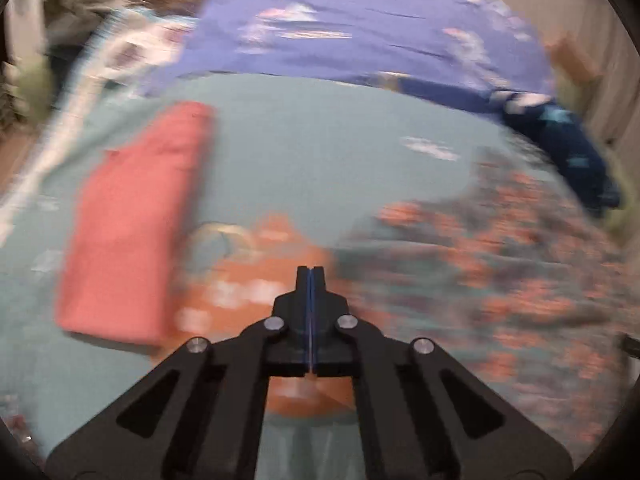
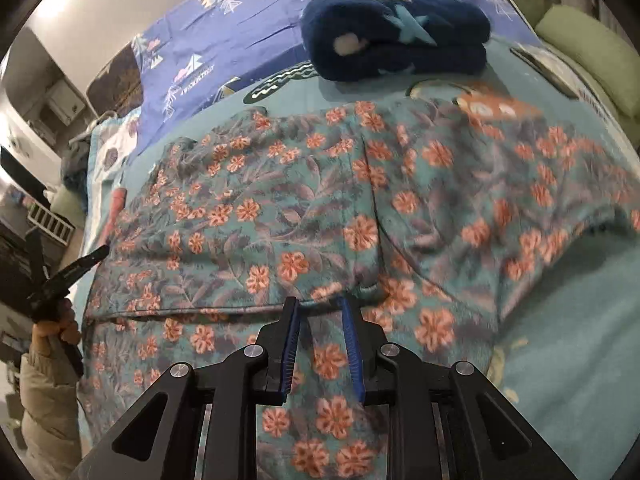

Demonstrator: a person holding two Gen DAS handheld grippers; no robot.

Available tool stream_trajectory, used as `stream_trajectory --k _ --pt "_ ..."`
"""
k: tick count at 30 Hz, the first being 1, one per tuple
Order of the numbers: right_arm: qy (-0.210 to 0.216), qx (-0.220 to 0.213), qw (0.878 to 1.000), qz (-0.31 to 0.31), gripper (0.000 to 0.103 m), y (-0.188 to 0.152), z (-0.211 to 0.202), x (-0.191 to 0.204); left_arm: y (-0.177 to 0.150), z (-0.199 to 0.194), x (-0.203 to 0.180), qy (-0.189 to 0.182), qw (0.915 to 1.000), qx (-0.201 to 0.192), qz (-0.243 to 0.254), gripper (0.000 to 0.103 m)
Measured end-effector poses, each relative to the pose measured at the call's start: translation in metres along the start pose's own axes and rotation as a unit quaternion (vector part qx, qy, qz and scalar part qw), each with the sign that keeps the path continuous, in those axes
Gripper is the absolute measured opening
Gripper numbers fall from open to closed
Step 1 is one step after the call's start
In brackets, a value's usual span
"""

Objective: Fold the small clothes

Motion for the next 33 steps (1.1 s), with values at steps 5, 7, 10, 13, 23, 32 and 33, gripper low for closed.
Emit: stream_trajectory --k 5,7,10,13,23,32,33 --pt "0.002 -0.023 1.0 -0.014 0.022 0.002 -0.023 0.0 0.002 -0.049 0.006 -0.09 0.9947 -0.016 -0.047 0.001" --pt "0.007 -0.024 1.0 -0.017 0.022 0.0 -0.027 0.004 -0.012 -0.079 -0.014 -0.126 0.9917 -0.024 -0.008 0.024" --pt "0.021 -0.023 0.999 -0.021 0.028 -0.005 -0.03 0.016 -0.046 -0.109 -0.046 -0.157 0.9859 -0.025 0.052 0.044" --pt "0.034 -0.017 0.999 -0.028 0.029 -0.011 -0.028 0.033 -0.066 -0.107 -0.058 -0.125 0.9861 -0.026 0.106 0.045" --pt "0.033 -0.024 0.999 -0.022 0.033 -0.024 -0.047 0.031 -0.097 -0.083 0.03 0.016 0.9993 0.011 -0.033 0.001" --pt "-0.001 -0.042 0.997 0.061 0.035 -0.023 -0.065 -0.03 -0.055 -0.141 -0.026 -0.1 0.993 -0.059 -0.022 0.01" --pt "-0.003 -0.048 0.996 0.076 0.035 -0.021 -0.069 -0.038 -0.049 -0.144 -0.042 -0.11 0.9917 -0.066 -0.01 0.021"
Point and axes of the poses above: each gripper's, at about its wrist camera, not at the fingertips, and z roughly the way its jaws point, x to its left, y to its top, the point moved 10 cm from there along z, roughly the way its jaws point, and after that the axes turned 11 degrees about -x, right-handed, at the moved point
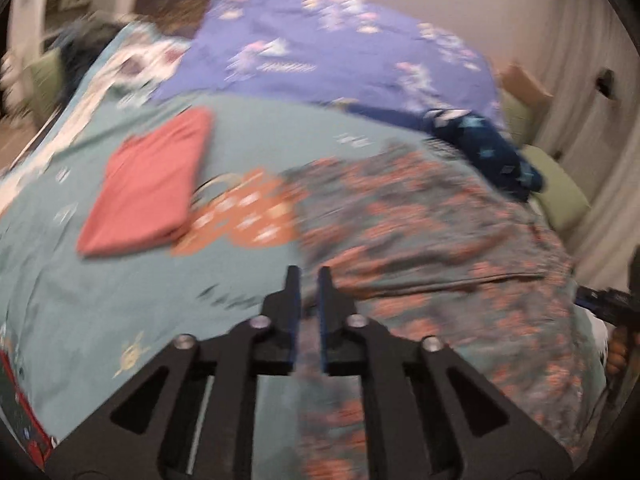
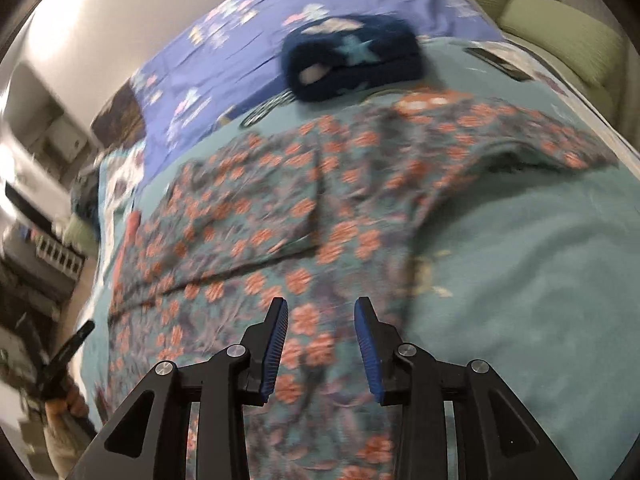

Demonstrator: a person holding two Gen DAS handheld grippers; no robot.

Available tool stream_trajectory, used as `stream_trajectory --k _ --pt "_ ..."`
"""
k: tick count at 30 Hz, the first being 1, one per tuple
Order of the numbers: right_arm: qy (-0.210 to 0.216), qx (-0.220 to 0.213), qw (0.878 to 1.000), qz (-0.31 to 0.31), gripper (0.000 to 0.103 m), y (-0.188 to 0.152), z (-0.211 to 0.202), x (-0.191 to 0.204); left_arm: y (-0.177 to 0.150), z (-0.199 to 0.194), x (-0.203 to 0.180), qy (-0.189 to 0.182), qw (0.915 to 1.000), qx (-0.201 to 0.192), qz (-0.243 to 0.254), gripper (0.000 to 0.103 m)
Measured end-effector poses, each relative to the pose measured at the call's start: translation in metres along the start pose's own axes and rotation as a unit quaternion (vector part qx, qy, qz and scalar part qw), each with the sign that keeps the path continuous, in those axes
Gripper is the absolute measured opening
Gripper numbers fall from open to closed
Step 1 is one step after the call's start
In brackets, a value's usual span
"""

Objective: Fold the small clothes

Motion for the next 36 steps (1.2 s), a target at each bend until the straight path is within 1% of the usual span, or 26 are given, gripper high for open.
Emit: stream_trajectory --k 1,2,5,9,11,12,14,16,18,20,23,25,26,28,30,31,32,33,34,36 --pt "-0.004 -0.005 1.0 0.015 0.037 0.003 -0.003 -0.01 0.003 0.003 -0.011 -0.008 0.9999 -0.002 0.009 0.03" --pt "-0.007 -0.009 1.0 0.026 0.041 0.006 -0.006 -0.017 0.005 0.008 -0.026 -0.018 0.9996 -0.001 0.022 0.032" --pt "-0.02 -0.022 0.997 0.074 0.045 0.016 -0.014 -0.051 0.006 0.024 -0.055 -0.029 0.9985 0.011 0.046 0.033" --pt "-0.032 -0.034 0.989 0.14 0.05 0.032 -0.015 -0.094 -0.003 0.042 -0.101 -0.051 0.9958 0.03 0.07 0.033" --pt "-0.028 -0.041 0.984 0.171 0.054 0.042 -0.013 -0.114 -0.008 0.05 -0.122 -0.058 0.9941 0.041 0.082 0.033" --pt "-0.025 -0.045 0.981 0.186 0.056 0.048 -0.011 -0.123 -0.01 0.053 -0.133 -0.062 0.9933 0.045 0.086 0.035" --pt "-0.012 -0.056 0.974 0.22 0.062 0.061 -0.006 -0.141 -0.013 0.056 -0.15 -0.071 0.9921 0.05 0.091 0.037" --pt "-0.007 -0.063 0.966 0.252 0.065 0.071 0.0 -0.158 -0.017 0.059 -0.166 -0.078 0.991 0.054 0.095 0.042" --pt "-0.005 -0.064 0.956 0.287 0.065 0.079 0.01 -0.178 -0.019 0.062 -0.178 -0.081 0.9902 0.057 0.099 0.043" --pt "-0.008 -0.063 0.948 0.311 0.065 0.086 0.02 -0.193 -0.021 0.066 -0.191 -0.084 0.9892 0.06 0.104 0.043" --pt "-0.015 -0.078 0.936 0.344 0.065 0.098 0.031 -0.218 -0.021 0.073 -0.203 -0.082 0.9886 0.062 0.109 0.044" --pt "-0.03 -0.094 0.929 0.358 0.065 0.109 0.036 -0.237 -0.019 0.08 -0.208 -0.076 0.9891 0.061 0.111 0.049" --pt "-0.038 -0.1 0.926 0.363 0.065 0.112 0.037 -0.244 -0.018 0.084 -0.21 -0.074 0.9894 0.062 0.109 0.049" --pt "-0.068 -0.116 0.915 0.379 0.065 0.118 0.039 -0.263 -0.017 0.091 -0.213 -0.075 0.9899 0.065 0.102 0.049" --pt "-0.085 -0.126 0.905 0.398 0.058 0.122 0.043 -0.279 -0.018 0.096 -0.217 -0.077 0.9901 0.066 0.098 0.05" --pt "-0.094 -0.127 0.9 0.405 0.044 0.123 0.046 -0.287 -0.019 0.097 -0.218 -0.077 0.99 0.067 0.097 0.05" --pt "-0.101 -0.124 0.898 0.41 0.026 0.124 0.049 -0.293 -0.02 0.099 -0.219 -0.078 0.99 0.068 0.096 0.05" --pt "-0.1 -0.121 0.897 0.413 0.019 0.125 0.052 -0.296 -0.021 0.099 -0.219 -0.079 0.99 0.069 0.094 0.05" --pt "-0.091 -0.122 0.897 0.415 0.011 0.128 0.054 -0.297 -0.022 0.1 -0.218 -0.079 0.99 0.071 0.093 0.05" --pt "-0.071 -0.132 0.899 0.412 0.008 0.136 0.053 -0.296 -0.023 0.101 -0.215 -0.077 0.9903 0.073 0.089 0.05"
Point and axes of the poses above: each gripper's, at about its wrist camera, not at the fingertips, and z roughly the way its jaws point, x to its left, y to its top, the point moved 10 cm from there along z, roughly the way its jaws point, and after that the axes turned 11 degrees about -x, right-handed, at the moved point
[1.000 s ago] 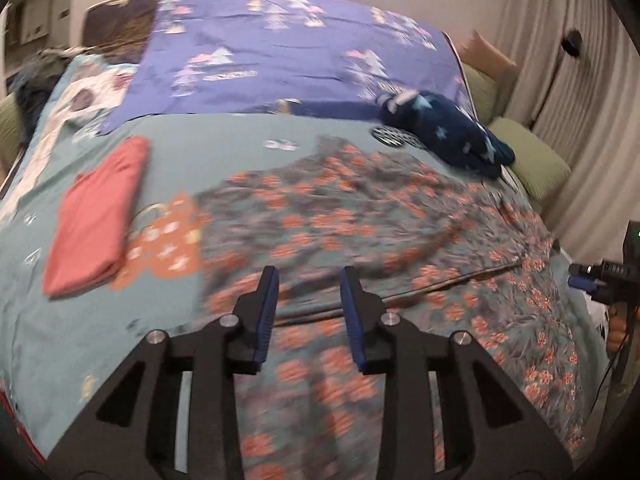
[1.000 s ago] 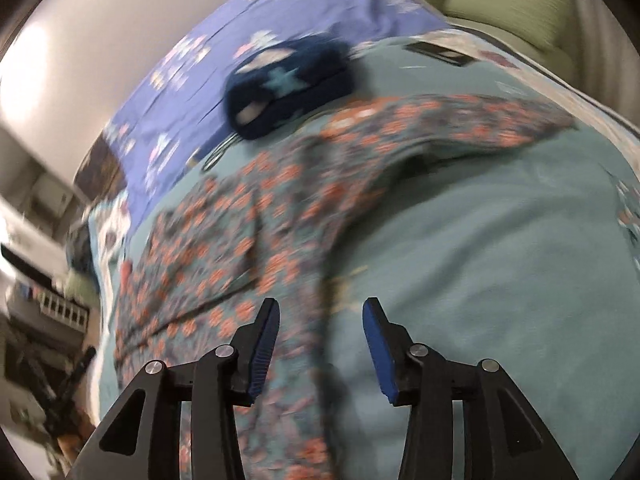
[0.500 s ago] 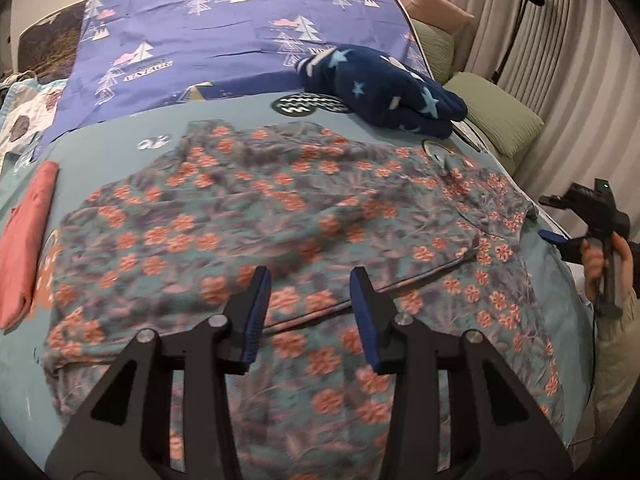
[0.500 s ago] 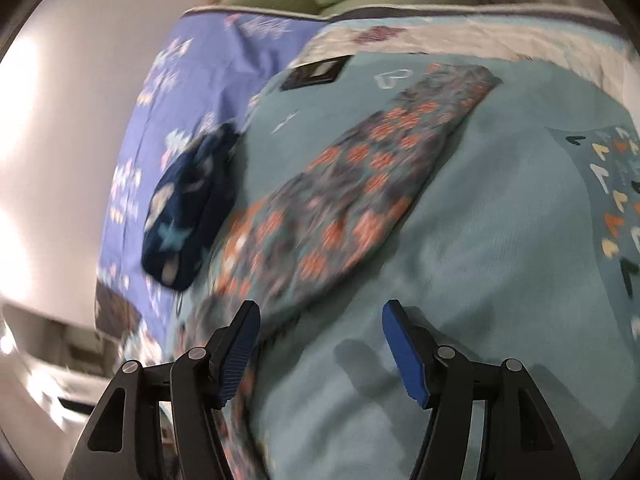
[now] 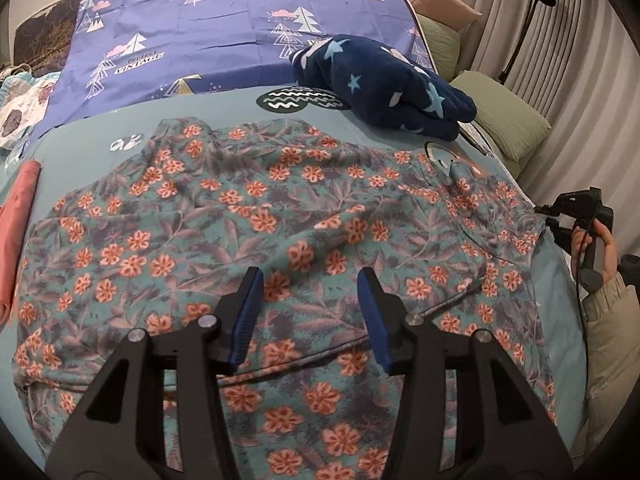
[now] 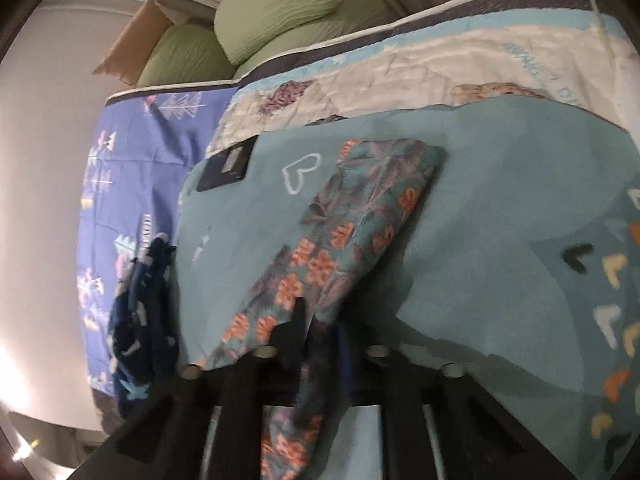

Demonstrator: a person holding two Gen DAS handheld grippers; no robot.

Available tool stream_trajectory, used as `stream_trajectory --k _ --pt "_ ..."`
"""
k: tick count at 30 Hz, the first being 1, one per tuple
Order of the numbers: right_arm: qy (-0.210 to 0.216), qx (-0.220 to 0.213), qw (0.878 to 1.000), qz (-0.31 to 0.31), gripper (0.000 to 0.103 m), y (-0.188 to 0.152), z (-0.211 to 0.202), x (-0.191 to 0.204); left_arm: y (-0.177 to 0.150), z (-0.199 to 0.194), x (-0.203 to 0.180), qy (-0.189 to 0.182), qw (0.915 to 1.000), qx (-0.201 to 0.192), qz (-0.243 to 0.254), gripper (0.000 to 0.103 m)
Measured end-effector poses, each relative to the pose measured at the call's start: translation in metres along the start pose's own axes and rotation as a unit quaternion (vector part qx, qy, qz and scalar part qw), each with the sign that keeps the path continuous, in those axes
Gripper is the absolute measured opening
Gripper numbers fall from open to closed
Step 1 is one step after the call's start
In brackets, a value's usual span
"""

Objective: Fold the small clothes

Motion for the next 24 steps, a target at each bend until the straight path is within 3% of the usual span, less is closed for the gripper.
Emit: stream_trajectory --k 4,7,9,11,15,17,20,21,22,24 --pt "0.069 -0.025 0.995 -0.069 0.007 -0.003 -0.03 0.052 0.002 -0.006 0.012 0.002 0.9998 -0.008 -0.017 0.05" --pt "0.121 -0.045 0.974 -0.186 0.007 -0.036 -0.066 0.122 0.006 -0.01 0.024 0.007 0.9992 -0.017 -0.035 0.051" --pt "0.154 -0.058 0.946 -0.28 0.007 -0.077 -0.092 0.167 0.006 -0.011 0.032 0.007 0.9986 -0.019 -0.05 0.051" --pt "0.191 -0.05 0.908 -0.37 0.009 -0.137 -0.114 0.204 0.004 -0.014 0.04 0.009 0.9977 -0.019 -0.064 0.054" --pt "0.249 0.039 0.813 -0.525 0.01 -0.291 -0.136 0.22 -0.003 -0.02 0.057 0.01 0.9956 -0.02 -0.091 0.057" --pt "0.253 0.109 0.769 -0.577 0.021 -0.355 -0.137 0.198 -0.006 -0.024 0.061 0.001 0.9946 -0.017 -0.102 0.057" --pt "0.233 0.171 0.734 -0.615 0.03 -0.401 -0.138 0.16 -0.01 -0.028 0.059 -0.025 0.9938 -0.013 -0.107 0.06" --pt "0.23 0.175 0.729 -0.621 0.032 -0.405 -0.139 0.152 -0.011 -0.029 0.057 -0.034 0.9935 -0.011 -0.108 0.067" --pt "0.227 0.176 0.726 -0.625 0.034 -0.405 -0.142 0.144 -0.012 -0.03 0.052 -0.05 0.9925 -0.008 -0.112 0.07" --pt "0.218 0.168 0.733 -0.622 0.04 -0.394 -0.147 0.136 -0.012 -0.03 0.041 -0.075 0.9909 -0.004 -0.112 0.07"
Point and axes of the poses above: each gripper's, at about its wrist camera, not at the fingertips, and z roughly the way its jaws point, x to its left, y to its top, the point moved 10 cm from there along z, roughly the way its jaws point, and after that the axes turned 11 degrees about -x, right-handed, at the moved point
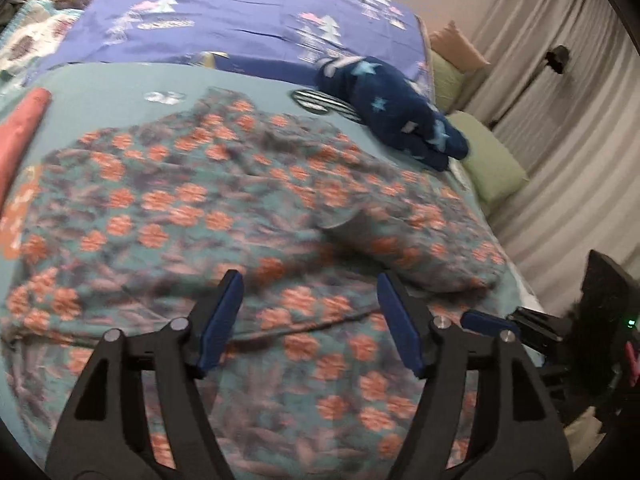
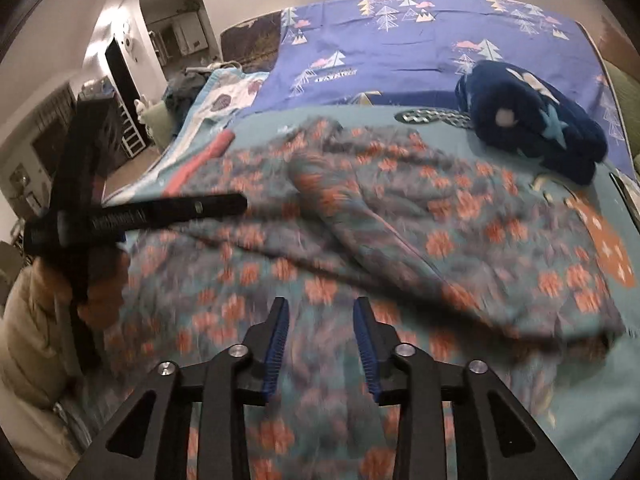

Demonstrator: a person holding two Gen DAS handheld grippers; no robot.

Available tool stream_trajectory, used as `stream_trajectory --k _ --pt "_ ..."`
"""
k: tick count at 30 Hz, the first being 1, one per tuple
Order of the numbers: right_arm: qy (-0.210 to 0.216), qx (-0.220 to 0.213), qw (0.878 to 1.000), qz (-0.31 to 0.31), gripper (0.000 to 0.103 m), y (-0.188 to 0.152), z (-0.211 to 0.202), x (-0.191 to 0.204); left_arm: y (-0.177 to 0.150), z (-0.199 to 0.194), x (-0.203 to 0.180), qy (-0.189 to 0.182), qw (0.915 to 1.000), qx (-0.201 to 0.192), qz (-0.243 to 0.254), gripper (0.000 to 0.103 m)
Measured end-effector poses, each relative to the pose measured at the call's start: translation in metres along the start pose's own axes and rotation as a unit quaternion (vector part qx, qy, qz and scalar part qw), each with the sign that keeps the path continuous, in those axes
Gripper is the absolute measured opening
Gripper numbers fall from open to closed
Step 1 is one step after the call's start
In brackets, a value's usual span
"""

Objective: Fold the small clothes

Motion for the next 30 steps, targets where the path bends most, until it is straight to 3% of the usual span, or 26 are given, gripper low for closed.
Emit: stream_trajectory --k 5,9,12,13,14,15,16,21,23,24,25,27,30 --pt "-0.039 -0.021 0.996 0.072 0.048 0.0 -0.028 -0.043 -0.005 0.016 -0.031 -0.038 0.9988 0.022 0.023 0.076" --pt "-0.058 -0.032 0.993 0.1 0.049 0.003 -0.033 -0.062 -0.006 0.038 -0.047 -0.052 0.9971 0.051 0.02 0.076" --pt "-0.064 -0.044 0.993 0.085 0.049 0.015 -0.03 -0.062 0.003 0.061 -0.045 -0.03 0.9979 0.056 0.008 0.076" --pt "-0.06 -0.05 0.994 0.083 0.049 0.021 -0.028 -0.06 0.009 0.066 -0.044 -0.03 0.9983 0.049 -0.009 0.068" --pt "-0.051 -0.056 0.994 0.085 0.05 0.028 -0.023 -0.058 0.013 0.069 -0.042 -0.031 0.9982 0.043 -0.026 0.054" --pt "-0.047 -0.057 0.993 0.088 0.05 0.032 -0.019 -0.058 0.016 0.071 -0.041 -0.036 0.9976 0.045 -0.039 0.006" --pt "-0.048 -0.055 0.993 0.093 0.05 0.035 -0.014 -0.058 0.017 0.072 -0.041 -0.039 0.9967 0.054 -0.047 0.007" --pt "-0.027 -0.048 0.995 0.087 0.051 0.028 -0.012 -0.044 0.023 0.008 -0.05 -0.076 0.9968 -0.009 -0.025 0.008" --pt "-0.02 -0.037 0.996 0.076 0.053 0.019 -0.014 -0.039 0.012 -0.016 -0.046 -0.068 0.9975 -0.018 0.004 0.026" --pt "-0.019 -0.031 0.997 0.074 0.054 0.015 -0.014 -0.038 0.005 -0.024 -0.039 -0.053 0.9983 -0.017 0.014 0.051" --pt "-0.021 -0.024 0.997 0.072 0.054 0.01 -0.015 -0.037 -0.001 -0.031 -0.029 -0.037 0.999 -0.021 0.016 0.069" --pt "-0.022 -0.015 0.997 0.068 0.054 0.002 -0.016 -0.036 -0.007 -0.038 -0.013 -0.027 0.9992 -0.026 0.01 0.071" --pt "-0.031 -0.011 0.997 0.072 0.055 -0.006 -0.018 -0.04 -0.015 -0.03 0.005 -0.012 0.9998 -0.004 -0.013 0.072"
Point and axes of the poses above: each gripper's, at about its wrist camera, not at the fingertips, and z roughly the way its jaws point, x to its left, y to its top, the point moved 10 cm from there along z, roughly the way its jaws point, and after that the axes turned 11 degrees about -x, right-handed, at the moved point
